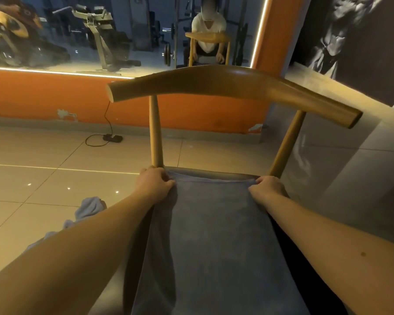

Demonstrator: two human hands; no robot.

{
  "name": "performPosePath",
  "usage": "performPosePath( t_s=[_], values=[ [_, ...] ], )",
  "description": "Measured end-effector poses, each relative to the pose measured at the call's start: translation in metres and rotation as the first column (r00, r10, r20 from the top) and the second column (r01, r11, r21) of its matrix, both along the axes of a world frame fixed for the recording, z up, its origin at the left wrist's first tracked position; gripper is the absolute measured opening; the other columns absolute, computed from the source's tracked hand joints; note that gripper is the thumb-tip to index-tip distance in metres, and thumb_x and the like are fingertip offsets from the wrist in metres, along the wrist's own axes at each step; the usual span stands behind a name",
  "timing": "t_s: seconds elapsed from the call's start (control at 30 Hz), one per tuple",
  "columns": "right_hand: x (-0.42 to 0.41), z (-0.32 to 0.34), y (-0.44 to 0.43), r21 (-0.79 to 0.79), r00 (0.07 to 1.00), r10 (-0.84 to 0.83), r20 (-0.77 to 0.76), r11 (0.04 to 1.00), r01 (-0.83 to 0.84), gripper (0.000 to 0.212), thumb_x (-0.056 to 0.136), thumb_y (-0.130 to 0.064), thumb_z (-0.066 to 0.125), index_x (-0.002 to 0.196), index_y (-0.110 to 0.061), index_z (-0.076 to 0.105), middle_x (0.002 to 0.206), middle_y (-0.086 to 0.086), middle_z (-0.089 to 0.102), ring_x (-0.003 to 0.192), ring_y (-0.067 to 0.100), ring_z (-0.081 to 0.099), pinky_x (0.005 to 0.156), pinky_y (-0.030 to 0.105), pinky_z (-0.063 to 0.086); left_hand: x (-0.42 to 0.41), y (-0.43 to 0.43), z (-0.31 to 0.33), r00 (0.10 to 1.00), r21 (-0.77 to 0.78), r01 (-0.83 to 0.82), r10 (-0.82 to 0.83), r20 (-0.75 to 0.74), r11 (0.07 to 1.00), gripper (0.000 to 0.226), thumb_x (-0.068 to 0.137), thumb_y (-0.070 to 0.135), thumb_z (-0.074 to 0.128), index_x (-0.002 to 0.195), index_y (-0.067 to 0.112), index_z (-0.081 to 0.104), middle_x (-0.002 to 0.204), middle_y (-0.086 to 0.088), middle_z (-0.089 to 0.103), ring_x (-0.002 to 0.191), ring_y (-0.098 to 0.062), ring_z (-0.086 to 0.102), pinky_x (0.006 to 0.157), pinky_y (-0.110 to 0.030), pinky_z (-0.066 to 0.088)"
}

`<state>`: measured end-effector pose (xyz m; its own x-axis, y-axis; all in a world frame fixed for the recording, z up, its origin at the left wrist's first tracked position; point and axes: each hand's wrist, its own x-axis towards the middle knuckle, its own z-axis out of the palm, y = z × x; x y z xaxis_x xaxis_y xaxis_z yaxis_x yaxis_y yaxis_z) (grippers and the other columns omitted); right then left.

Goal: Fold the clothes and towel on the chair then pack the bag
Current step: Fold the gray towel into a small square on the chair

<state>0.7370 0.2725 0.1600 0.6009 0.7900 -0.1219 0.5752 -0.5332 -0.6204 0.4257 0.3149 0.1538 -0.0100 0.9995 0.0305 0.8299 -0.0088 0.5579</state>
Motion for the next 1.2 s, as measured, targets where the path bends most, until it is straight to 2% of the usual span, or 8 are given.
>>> performPosePath(
  t_s=[0.1,0.17,0.47,0.7,0.8,0.9,1.0,1.2],
  values=[
    [0.005,0.005,0.005,-0.011,0.997,0.011,-0.07,1.0,-0.012,0.022,0.09,-0.023,0.067,0.111,-0.021,0.071,0.122,0.008,0.061,0.114,0.033,0.058,0.1,0.037,0.05,0.006,-0.001,0.006,0.999,-0.021,0.04,-0.041,-0.032,0.999,0.012,0.091,0.039,0.073,0.097,0.031,0.065,0.104,0.007,0.054,0.109,-0.012,0.042,0.105,-0.042,0.044],
    [0.007,0.008,0.006,-0.004,0.993,0.017,-0.117,1.0,-0.017,0.022,0.089,-0.021,0.069,0.111,-0.02,0.07,0.116,0.007,0.065,0.111,0.031,0.06,0.096,0.034,0.049,0.012,-0.002,0.01,0.998,-0.035,0.055,-0.054,0.032,0.998,0.011,0.092,0.033,0.073,0.099,0.027,0.067,0.101,0.008,0.058,0.109,-0.012,0.05,0.105,-0.043,0.048],
    [0.01,0.037,-0.007,0.189,0.94,0.003,-0.34,0.98,0.065,0.016,0.083,-0.014,0.077,0.097,-0.017,0.07,0.1,0.006,0.069,0.096,0.026,0.065,0.085,0.034,0.055,0.014,-0.025,0.06,0.91,0.039,-0.025,0.007,0.415,0.999,0.018,0.095,0.026,0.07,0.106,0.012,0.067,0.1,-0.007,0.07,0.098,-0.021,0.067,0.084,-0.034,0.051],
    [0.013,0.117,-0.052,0.364,0.87,0.167,-0.465,0.931,0.016,0.017,0.083,-0.008,0.08,0.083,-0.018,0.066,0.086,0.006,0.069,0.075,0.02,0.064,0.062,0.03,0.05,-0.012,-0.07,0.138,0.859,0.121,-0.026,-0.04,0.51,0.992,0.022,0.092,0.026,0.074,0.099,0.006,0.068,0.096,-0.016,0.07,0.095,-0.033,0.067,0.08,-0.04,0.055],
    [0.015,0.151,-0.08,0.42,0.844,0.232,-0.483,0.907,-0.009,0.019,0.077,-0.025,0.086,0.083,-0.013,0.072,0.095,0.015,0.075,0.086,0.028,0.069,0.078,0.047,0.059,-0.026,-0.099,0.173,0.865,0.176,-0.034,-0.059,0.499,0.984,0.024,0.091,0.027,0.076,0.093,0.005,0.067,0.092,-0.018,0.07,0.091,-0.036,0.067,0.082,-0.048,0.055],
    [0.024,0.173,-0.102,0.459,0.852,0.274,-0.447,0.887,-0.044,0.035,0.066,-0.047,0.084,0.085,-0.018,0.077,0.091,0.006,0.077,0.094,0.031,0.072,0.09,0.054,0.058,-0.038,-0.132,0.207,0.871,0.213,-0.02,-0.088,0.483,0.977,0.022,0.092,0.028,0.074,0.09,0.008,0.066,0.087,-0.015,0.068,0.088,-0.036,0.066,0.082,-0.052,0.056],
    [0.002,0.222,-0.148,0.526,0.866,0.29,-0.408,0.85,-0.037,0.007,0.083,-0.016,0.081,0.086,-0.015,0.074,0.095,0.011,0.076,0.092,0.029,0.071,0.091,0.048,0.058,-0.045,-0.164,0.239,0.881,0.233,0.021,-0.128,0.456,0.972,0.019,0.094,0.027,0.071,0.091,0.01,0.066,0.089,-0.013,0.067,0.088,-0.033,0.066,0.083,-0.049,0.057],
    [-0.012,0.282,-0.209,0.598,0.881,0.319,-0.35,0.8,-0.052,0.018,0.083,0.007,0.074,0.093,-0.008,0.071,0.088,0.005,0.068,0.084,0.022,0.064,0.086,0.042,0.055,-0.057,-0.221,0.299,0.886,0.271,0.089,-0.201,0.419,0.958,0.014,0.095,0.024,0.071,0.084,0.016,0.069,0.09,-0.006,0.069,0.089,-0.023,0.067,0.087,-0.043,0.057]
  ],
)
